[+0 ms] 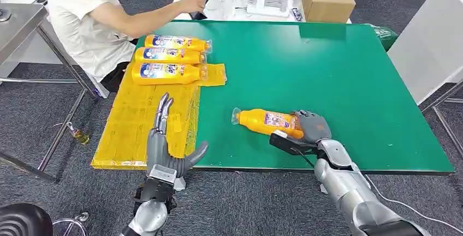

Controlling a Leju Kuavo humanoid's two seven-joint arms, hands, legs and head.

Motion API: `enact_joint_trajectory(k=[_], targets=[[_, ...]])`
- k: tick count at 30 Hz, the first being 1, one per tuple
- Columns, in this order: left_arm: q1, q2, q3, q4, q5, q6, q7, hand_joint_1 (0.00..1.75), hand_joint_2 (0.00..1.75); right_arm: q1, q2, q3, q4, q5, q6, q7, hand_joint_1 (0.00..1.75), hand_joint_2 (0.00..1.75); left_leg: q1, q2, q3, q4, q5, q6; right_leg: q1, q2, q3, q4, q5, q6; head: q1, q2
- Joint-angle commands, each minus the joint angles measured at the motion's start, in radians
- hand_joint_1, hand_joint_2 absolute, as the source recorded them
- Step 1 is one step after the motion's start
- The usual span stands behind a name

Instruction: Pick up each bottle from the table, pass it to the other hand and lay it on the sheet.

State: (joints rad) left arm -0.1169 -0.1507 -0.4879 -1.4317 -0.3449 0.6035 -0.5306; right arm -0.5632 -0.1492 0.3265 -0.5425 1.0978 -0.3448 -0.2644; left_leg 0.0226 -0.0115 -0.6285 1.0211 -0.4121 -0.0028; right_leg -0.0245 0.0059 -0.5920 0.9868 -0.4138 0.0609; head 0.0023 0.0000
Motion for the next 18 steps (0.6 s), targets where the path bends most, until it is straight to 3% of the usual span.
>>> enact_joint_trajectory(k=[1, 2, 3, 4, 5, 6, 17, 18], targets=[[-0.04, 0.032, -0.033, 0.016, 0.006, -0.017, -0.001, 0.0, 1.75, 0.027, -0.027, 0.047, 0.056, -0.03, 0.046, -0.042, 1.62, 1.75, 0.001, -0.002, 0.004, -0.002, 0.0, 0.001, 0.002, -0.004, 0.005, -0.003, -0.001, -0.004, 0.0, 0.0], [-0.04, 0.032, -0.033, 0.016, 0.006, -0.017, -0.001, 0.0, 1.75, 0.027, -0.027, 0.047, 0.056, -0.03, 0.046, -0.042, 1.57, 1.75, 0.001, -0.002, 0.003, -0.002, 0.0, 0.001, 0.002, -0.003, 0.004, -0.002, -0.001, -0.003, 0.0, 0.0], [-0.04, 0.031, -0.034, 0.015, 0.006, -0.017, -0.001, 0.0, 1.75, 0.029, -0.027, 0.047, 0.056, -0.03, 0.043, -0.042, 1.36, 1.75, 0.001, -0.002, 0.004, -0.002, 0.0, 0.001, 0.002, -0.004, 0.005, -0.003, -0.001, -0.004, 0.0, 0.0], [-0.039, 0.032, -0.038, 0.011, 0.005, -0.018, -0.003, 0.0, 1.75, 0.029, -0.027, 0.051, 0.062, -0.03, 0.044, -0.032, 0.58, 1.75, 0.001, -0.002, 0.004, -0.002, 0.0, 0.002, 0.002, -0.004, 0.005, -0.003, -0.001, -0.004, 0.0, 0.0], [-0.039, 0.032, -0.038, 0.011, 0.005, -0.018, -0.003, 0.0, 1.75, 0.029, -0.027, 0.051, 0.062, -0.03, 0.044, -0.032, 0.1, 1.75, 0.001, -0.002, 0.003, -0.002, 0.0, 0.001, 0.002, -0.003, 0.004, -0.002, -0.001, -0.003, 0.0, 0.0], [-0.036, 0.033, -0.042, 0.004, 0.004, -0.019, -0.003, 0.0, 1.75, 0.027, -0.03, 0.059, 0.068, -0.024, 0.049, -0.021, 0.0, 1.75, 0.001, -0.002, 0.004, -0.002, 0.0, 0.002, 0.002, -0.004, 0.005, -0.003, -0.001, -0.004, 0.0, 0.0], [-0.031, 0.036, -0.043, -0.006, 0.003, -0.014, -0.004, 0.0, 1.75, 0.031, -0.016, 0.065, 0.079, -0.022, -0.01, 0.016, 0.0, 1.75, 0.001, 0.001, 0.003, -0.001, -0.001, 0.001, 0.001, -0.001, 0.003, -0.001, 0.0, -0.003, 0.0, 0.0], [-0.032, 0.036, -0.043, -0.007, 0.003, -0.014, -0.004, 0.0, 1.75, 0.034, -0.013, 0.068, 0.08, -0.021, -0.01, 0.012, 0.0, 0.0, 0.001, 0.002, 0.003, -0.001, -0.001, 0.001, 0.002, 0.0, 0.003, -0.002, 0.0, -0.003, 0.0, 0.0]])
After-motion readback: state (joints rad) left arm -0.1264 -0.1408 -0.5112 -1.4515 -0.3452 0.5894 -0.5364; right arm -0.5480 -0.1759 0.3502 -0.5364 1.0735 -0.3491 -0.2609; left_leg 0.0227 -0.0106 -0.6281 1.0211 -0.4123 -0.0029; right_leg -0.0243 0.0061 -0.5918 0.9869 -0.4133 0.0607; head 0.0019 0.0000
